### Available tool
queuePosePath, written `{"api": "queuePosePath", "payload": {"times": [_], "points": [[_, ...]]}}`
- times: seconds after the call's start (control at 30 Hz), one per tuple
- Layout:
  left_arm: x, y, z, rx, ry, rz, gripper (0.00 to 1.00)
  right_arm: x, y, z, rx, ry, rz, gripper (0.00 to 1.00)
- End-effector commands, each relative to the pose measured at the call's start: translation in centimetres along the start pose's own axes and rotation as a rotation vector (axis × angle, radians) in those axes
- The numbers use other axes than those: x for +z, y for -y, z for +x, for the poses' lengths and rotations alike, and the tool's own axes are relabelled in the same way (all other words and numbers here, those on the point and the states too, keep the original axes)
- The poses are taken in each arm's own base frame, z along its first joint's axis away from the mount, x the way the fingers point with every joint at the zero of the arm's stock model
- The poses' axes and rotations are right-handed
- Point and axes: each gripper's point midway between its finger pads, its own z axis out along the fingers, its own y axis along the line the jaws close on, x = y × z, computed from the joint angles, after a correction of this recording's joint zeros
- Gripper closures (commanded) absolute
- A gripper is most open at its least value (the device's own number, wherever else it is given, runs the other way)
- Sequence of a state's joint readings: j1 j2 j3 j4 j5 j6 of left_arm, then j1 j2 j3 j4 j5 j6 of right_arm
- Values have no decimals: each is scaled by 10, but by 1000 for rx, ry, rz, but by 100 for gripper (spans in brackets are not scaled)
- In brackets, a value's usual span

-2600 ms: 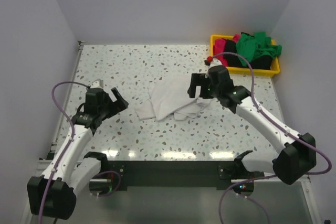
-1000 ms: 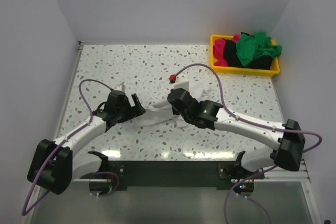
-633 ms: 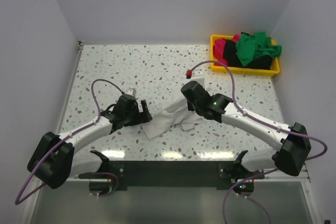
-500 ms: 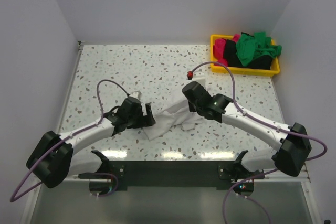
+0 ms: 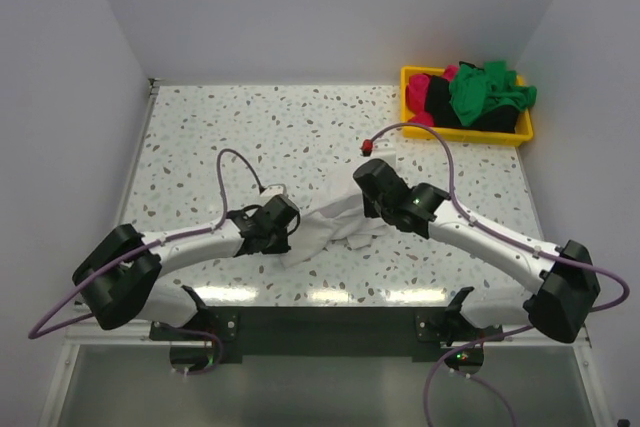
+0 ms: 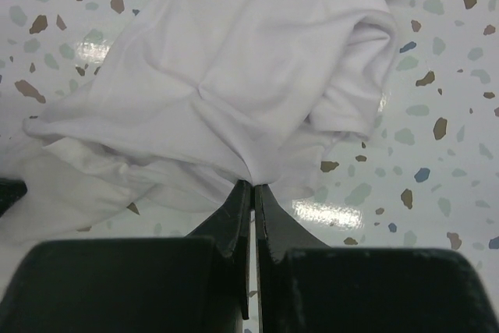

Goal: Fold and stack the t-shirts
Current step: Flatten the tshirt out

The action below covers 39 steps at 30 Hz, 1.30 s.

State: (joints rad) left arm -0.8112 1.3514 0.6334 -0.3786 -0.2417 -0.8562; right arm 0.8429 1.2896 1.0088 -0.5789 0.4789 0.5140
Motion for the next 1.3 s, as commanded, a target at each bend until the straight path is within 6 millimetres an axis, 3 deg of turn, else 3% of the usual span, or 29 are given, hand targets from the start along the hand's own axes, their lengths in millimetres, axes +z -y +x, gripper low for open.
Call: {"api": "queuePosePath", "payload": {"times": [0.0,0.03,0.17,0.2,0.33,0.37,0.43,0.47,0.53,0.57,0.63,0.67,0.73,0.77,0.87,0.97,1.1,1.23,1.27], "points": [[3,6,-13,-16,43,-58,79,-8,-1,-14,34,54,-27,100],[1,7,-16,-17,58,-71,100,-10,0,-17,33,63,-24,100],[-26,7,-65,-49,223,-144,100,-20,12,-38,-6,130,18,100],[-46,11,-92,-73,316,-150,100,-27,13,-50,-1,161,18,100],[-109,22,-159,-114,546,-117,100,-62,22,-97,19,287,26,100],[-136,29,-180,-125,612,-84,100,-79,16,-116,27,329,-21,100],[-168,32,-204,-132,694,-71,100,-97,13,-136,-10,382,-62,100],[-201,39,-225,-139,762,-26,100,-108,15,-146,-9,412,-71,100],[-238,44,-246,-148,838,22,100,-142,21,-176,0,496,-90,100],[-274,46,-262,-154,907,71,100,-166,23,-196,24,558,-121,100],[-311,51,-273,-154,964,156,100,-200,24,-215,20,639,-186,100],[-348,51,-282,-156,1036,228,100,-228,27,-231,42,701,-223,100],[-383,61,-283,-121,1084,367,100,-258,24,-240,33,746,-312,100],[-415,57,-286,-126,1149,433,100,-281,24,-249,40,791,-365,100],[-464,59,-282,-79,1209,571,100,-331,16,-257,19,868,-528,100],[-497,69,-274,-6,1235,699,100,-364,13,-259,-8,913,-630,100],[-511,74,-275,24,1242,728,100,-380,6,-260,-22,924,-702,100],[-506,70,-286,-17,1255,664,100,-355,14,-273,37,897,-574,100],[-494,69,-293,-39,1249,612,100,-343,16,-275,54,880,-526,100]]}}
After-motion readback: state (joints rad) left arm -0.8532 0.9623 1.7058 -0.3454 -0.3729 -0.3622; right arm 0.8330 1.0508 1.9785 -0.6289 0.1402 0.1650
